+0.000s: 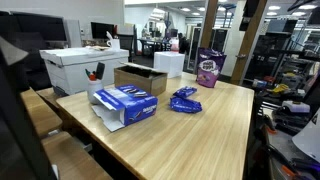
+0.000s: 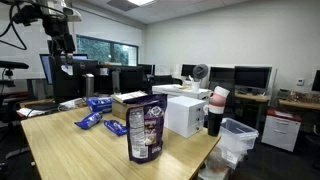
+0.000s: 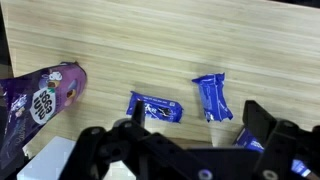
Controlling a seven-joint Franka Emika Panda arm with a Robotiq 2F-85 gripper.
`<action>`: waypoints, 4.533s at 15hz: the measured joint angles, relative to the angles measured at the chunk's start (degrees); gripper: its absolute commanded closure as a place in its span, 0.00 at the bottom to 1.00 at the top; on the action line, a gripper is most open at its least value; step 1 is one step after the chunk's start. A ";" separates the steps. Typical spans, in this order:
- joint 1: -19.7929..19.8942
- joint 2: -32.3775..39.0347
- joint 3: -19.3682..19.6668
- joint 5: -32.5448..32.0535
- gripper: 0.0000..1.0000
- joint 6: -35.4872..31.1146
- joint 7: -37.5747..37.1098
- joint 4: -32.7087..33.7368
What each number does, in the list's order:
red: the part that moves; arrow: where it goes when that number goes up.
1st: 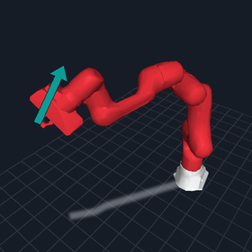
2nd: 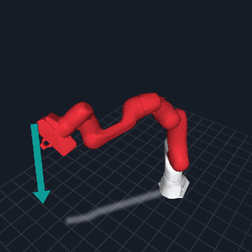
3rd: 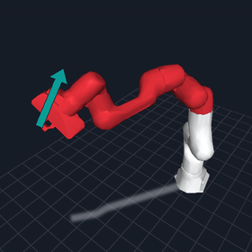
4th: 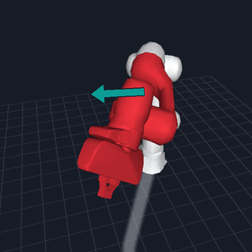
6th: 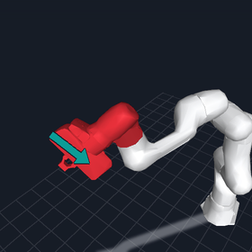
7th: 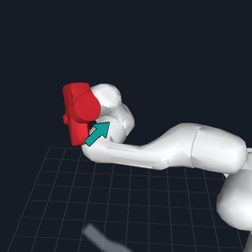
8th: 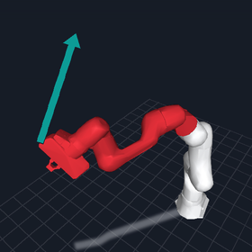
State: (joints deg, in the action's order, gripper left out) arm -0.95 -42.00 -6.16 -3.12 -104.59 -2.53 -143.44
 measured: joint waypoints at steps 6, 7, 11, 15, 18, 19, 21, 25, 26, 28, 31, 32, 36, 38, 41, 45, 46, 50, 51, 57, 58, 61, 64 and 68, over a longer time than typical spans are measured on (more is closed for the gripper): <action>0.00 0.00 0.00 0.00 0.00 0.00 0.00 0.00; 0.00 0.00 0.00 0.00 0.00 0.00 0.00 0.00; 0.00 0.00 0.00 0.00 0.00 0.00 0.00 0.00; 0.00 0.00 0.00 0.00 0.00 0.00 0.00 0.00; 0.00 0.00 0.00 0.00 0.00 0.00 0.00 0.00; 0.00 0.00 0.00 0.00 0.00 0.00 0.00 0.00; 0.00 0.00 0.00 0.00 0.00 0.00 0.00 0.00; 0.00 0.00 0.00 0.00 0.00 0.00 0.00 0.00; 0.00 0.00 0.00 0.00 0.00 0.00 0.00 0.00; 0.00 0.00 0.00 0.00 0.00 0.00 0.00 0.00; 0.00 0.00 0.00 0.00 0.00 0.00 0.00 0.00; 0.00 0.00 0.00 0.00 0.00 0.00 0.00 0.00; 0.00 0.02 0.01 0.00 0.00 0.00 -0.03 0.00; 0.01 0.36 -0.03 -0.02 0.00 0.00 -1.16 0.06; 0.37 2.12 -1.38 -1.58 0.00 0.00 -6.55 0.32; 1.04 6.99 -5.14 -4.72 0.00 0.03 -15.20 1.42; 1.04 9.85 -6.48 -5.89 0.00 0.19 -17.94 2.48; 0.87 15.34 -7.99 -7.04 0.00 0.38 -21.40 5.39; 0.75 16.48 -8.11 -7.08 0.00 0.40 -21.60 6.15; -0.63 23.03 -8.28 -7.51 0.00 0.70 -21.60 10.79; -1.00 24.10 -8.29 -7.67 0.00 0.75 -21.59 11.54; -2.97 28.80 -8.33 -8.83 0.00 1.44 -21.44 14.84; -4.54 32.12 -8.41 -9.78 0.00 1.85 -21.22 17.25; -6.86 36.62 -8.59 -11.68 0.00 1.85 -21.21 20.36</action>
State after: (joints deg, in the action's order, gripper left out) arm -7.81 -5.38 -14.75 -14.80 -102.74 -23.75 -123.07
